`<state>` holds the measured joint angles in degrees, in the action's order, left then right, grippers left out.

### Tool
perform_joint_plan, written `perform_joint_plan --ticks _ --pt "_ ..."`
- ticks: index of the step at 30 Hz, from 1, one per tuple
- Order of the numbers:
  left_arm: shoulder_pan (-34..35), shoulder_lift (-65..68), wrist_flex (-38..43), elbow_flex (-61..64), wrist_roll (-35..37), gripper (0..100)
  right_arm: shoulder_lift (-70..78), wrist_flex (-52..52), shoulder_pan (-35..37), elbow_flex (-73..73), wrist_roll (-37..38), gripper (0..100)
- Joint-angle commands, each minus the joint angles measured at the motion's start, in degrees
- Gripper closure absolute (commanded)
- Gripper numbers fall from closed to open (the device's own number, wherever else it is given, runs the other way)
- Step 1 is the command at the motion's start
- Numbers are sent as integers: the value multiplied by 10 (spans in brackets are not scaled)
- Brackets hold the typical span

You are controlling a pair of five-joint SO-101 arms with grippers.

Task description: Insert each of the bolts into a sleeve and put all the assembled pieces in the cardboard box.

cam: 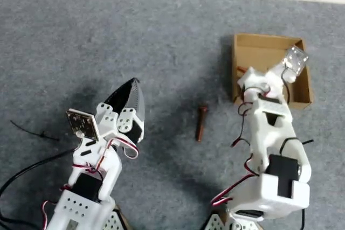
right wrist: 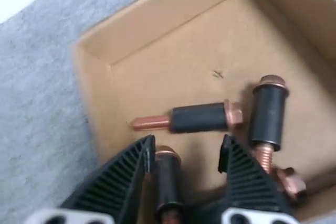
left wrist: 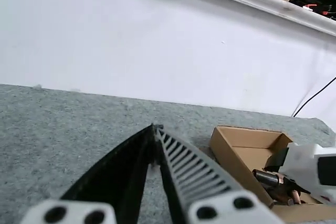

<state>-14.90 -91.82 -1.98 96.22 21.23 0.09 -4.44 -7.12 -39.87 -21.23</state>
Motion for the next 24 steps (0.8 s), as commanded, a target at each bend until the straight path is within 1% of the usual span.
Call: perform_joint_plan --ticks 1,5,10,12,14,16,20,24 --pt "6 1 1 5 -24 986 -99 -7 36 -25 6 825" --pt "5 1 -1 7 -57 986 -239 -7 94 -118 7 825" --pt "5 1 2 13 -58 986 -399 -10 168 -225 9 825" --pt "5 1 2 13 -58 986 -438 -11 199 -255 48 825" --pt "5 1 2 13 -58 986 -460 -11 236 -282 103 825" --pt "5 1 2 12 -58 986 -465 -11 262 -297 131 825" --pt "11 -3 2 10 -58 986 -465 -12 295 -306 132 825" --pt "65 -4 3 6 -58 986 -465 -12 320 -313 135 825"
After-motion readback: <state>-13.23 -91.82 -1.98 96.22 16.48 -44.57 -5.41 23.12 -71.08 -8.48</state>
